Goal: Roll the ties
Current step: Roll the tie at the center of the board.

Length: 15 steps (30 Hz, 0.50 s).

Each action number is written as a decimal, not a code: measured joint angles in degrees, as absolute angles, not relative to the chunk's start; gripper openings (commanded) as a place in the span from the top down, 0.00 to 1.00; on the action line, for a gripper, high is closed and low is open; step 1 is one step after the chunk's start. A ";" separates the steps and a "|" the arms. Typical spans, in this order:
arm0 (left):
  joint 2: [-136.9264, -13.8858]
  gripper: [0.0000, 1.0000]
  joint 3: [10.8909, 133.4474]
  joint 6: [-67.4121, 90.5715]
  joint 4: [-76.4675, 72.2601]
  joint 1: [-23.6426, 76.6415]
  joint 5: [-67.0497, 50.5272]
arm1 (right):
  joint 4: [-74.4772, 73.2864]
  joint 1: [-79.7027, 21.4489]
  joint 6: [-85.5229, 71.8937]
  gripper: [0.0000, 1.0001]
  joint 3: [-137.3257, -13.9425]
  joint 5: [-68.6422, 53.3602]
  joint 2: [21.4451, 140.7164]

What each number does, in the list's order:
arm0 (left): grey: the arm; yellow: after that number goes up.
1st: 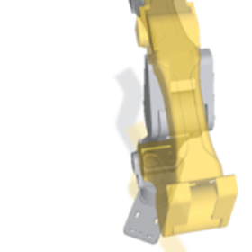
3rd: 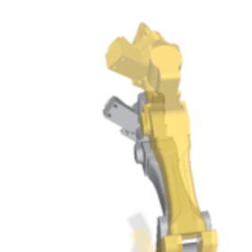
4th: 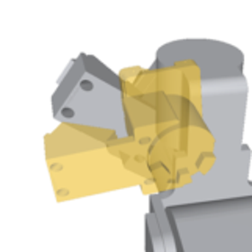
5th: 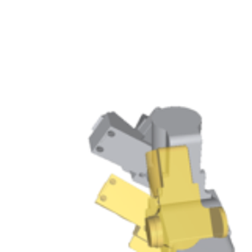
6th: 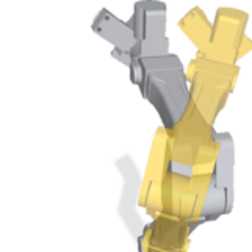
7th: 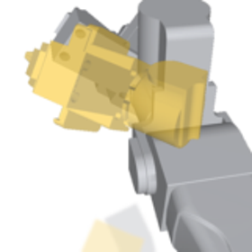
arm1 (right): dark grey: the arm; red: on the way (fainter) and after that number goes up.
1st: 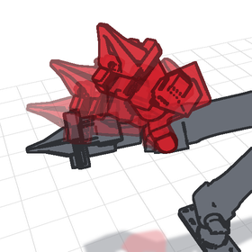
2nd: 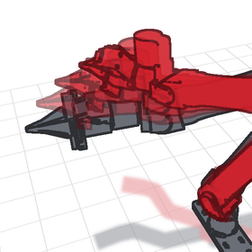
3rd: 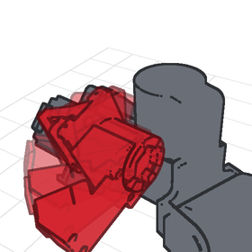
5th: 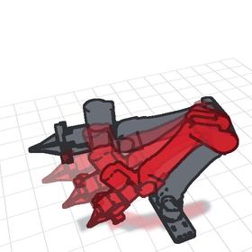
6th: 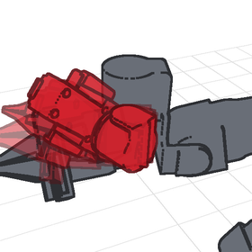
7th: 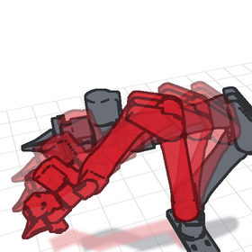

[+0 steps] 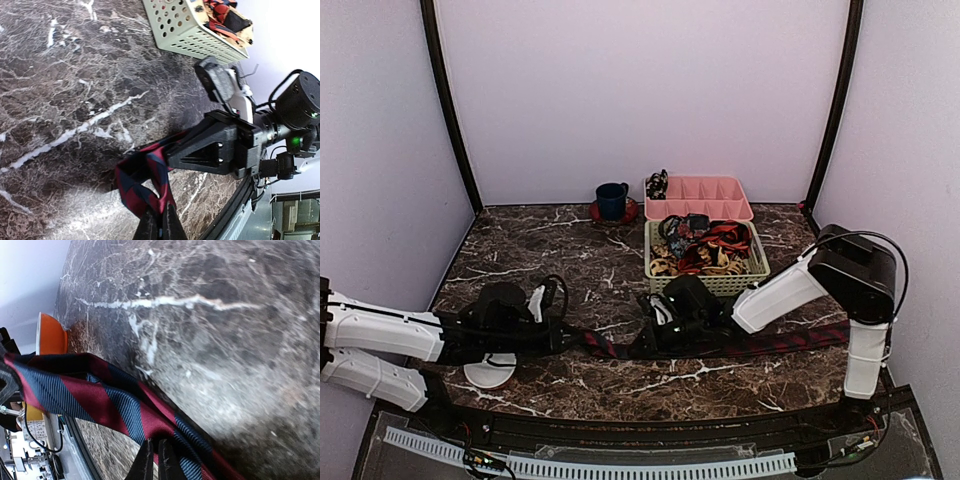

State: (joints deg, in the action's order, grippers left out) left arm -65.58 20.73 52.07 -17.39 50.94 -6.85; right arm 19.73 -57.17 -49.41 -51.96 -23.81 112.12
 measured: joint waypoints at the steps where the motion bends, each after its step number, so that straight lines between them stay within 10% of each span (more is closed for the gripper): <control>1: -65.32 1.00 20.86 51.62 -17.32 50.94 -7.46 | 19.84 -57.39 -49.58 0.93 -52.62 -23.81 112.68; 15: -70.35 1.00 26.30 48.64 -19.88 53.69 -11.92 | 15.70 -57.84 -48.40 0.70 -53.87 -22.61 110.28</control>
State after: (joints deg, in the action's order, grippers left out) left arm -70.35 26.30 48.64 -19.88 53.69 -11.92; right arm 15.70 -57.84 -48.40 -53.87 -22.61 110.28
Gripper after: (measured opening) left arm 0.029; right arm 0.252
